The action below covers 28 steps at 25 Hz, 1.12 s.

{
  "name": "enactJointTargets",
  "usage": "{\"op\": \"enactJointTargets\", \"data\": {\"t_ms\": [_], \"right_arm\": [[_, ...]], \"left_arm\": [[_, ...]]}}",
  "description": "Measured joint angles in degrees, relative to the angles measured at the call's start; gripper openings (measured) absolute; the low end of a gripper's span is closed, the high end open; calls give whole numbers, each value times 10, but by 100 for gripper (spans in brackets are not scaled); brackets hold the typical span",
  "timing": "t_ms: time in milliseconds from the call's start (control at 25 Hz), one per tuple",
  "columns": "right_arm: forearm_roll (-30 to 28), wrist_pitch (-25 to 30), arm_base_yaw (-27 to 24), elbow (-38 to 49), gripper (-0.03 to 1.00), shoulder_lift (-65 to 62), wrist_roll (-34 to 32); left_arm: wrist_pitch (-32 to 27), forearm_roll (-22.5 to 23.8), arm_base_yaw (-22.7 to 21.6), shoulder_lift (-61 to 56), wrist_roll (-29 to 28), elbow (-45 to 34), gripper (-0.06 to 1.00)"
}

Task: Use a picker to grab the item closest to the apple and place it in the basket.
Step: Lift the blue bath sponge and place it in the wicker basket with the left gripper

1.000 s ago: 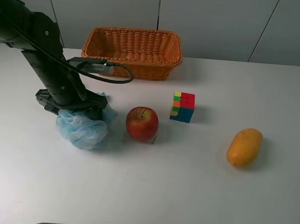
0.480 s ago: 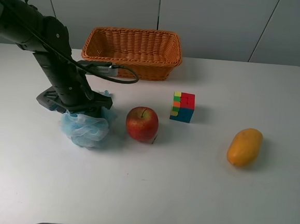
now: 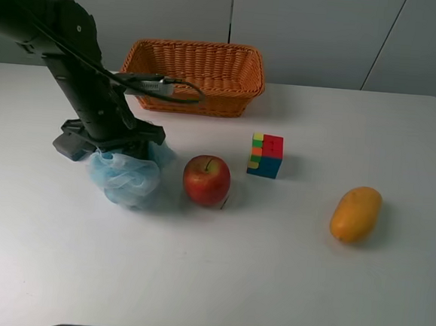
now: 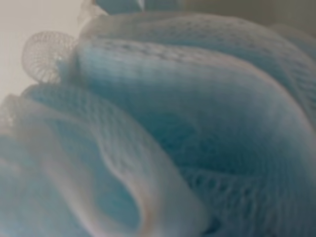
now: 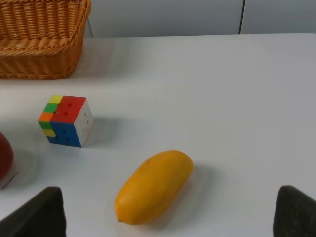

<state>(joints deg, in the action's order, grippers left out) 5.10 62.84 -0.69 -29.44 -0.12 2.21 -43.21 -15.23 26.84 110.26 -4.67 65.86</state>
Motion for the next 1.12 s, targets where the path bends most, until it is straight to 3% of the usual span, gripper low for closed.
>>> {"op": "enactJointTargets", "data": {"t_ms": [320,720,1120], "right_arm": [[0,0,0,0,63,0,0],[0,0,0,0,63,0,0],[0,0,0,0,63,0,0]], "left_arm": [[-104,8,0,-51,-12,47,46],[-248,37,0,-64,-37,211,46],[-268,91,0,50,-40,460,46]]}}
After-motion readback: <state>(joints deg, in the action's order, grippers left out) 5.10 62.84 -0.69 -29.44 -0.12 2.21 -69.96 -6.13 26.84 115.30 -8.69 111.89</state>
